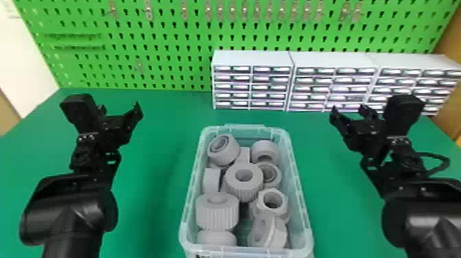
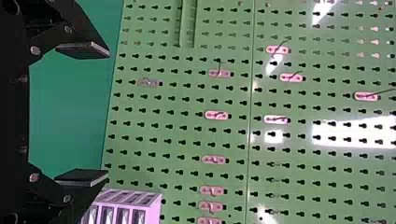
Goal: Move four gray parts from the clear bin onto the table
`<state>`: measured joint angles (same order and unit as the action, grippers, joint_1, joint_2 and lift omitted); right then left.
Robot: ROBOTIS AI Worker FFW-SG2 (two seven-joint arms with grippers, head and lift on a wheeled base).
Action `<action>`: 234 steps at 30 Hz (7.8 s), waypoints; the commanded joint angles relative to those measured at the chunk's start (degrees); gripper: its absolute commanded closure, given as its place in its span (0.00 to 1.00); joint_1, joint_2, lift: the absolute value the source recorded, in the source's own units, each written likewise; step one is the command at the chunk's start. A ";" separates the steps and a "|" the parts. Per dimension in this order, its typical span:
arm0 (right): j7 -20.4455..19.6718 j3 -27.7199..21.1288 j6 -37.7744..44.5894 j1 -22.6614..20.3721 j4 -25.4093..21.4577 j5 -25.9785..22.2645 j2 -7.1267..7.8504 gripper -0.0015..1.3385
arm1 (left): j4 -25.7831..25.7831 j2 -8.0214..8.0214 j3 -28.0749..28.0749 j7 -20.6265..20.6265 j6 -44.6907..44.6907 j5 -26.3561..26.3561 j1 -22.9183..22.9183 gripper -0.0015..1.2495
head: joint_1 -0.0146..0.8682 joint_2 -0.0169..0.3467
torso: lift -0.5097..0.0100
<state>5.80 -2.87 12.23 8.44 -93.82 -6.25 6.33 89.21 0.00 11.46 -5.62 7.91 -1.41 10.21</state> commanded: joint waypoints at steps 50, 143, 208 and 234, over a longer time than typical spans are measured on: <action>0.00 10.87 65.02 22.94 -12.00 -10.10 3.69 0.40 | 0.00 -0.15 -1.00 0.00 0.35 1.41 -0.11 0.28 | 0.80 0.24 | 0.88; 0.00 30.47 68.98 34.80 18.58 -23.46 1.58 0.40 | 1.32 2.64 -5.13 3.87 1.41 -4.56 0.95 0.28 | 0.80 0.24 | 0.88; 0.00 36.18 63.88 35.86 26.58 -23.81 1.41 0.64 | 1.32 3.08 -5.75 4.48 0.26 -5.09 1.56 0.28 | 0.80 0.24 | 0.88; 0.09 35.48 64.67 36.39 22.80 -23.72 1.58 0.70 | 1.32 3.78 -6.36 5.10 0.09 -4.92 1.30 0.28 | 0.80 0.24 | 0.88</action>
<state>5.81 33.30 76.46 44.96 -69.98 -30.19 7.89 90.52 3.78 5.25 -0.72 8.00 -6.33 11.55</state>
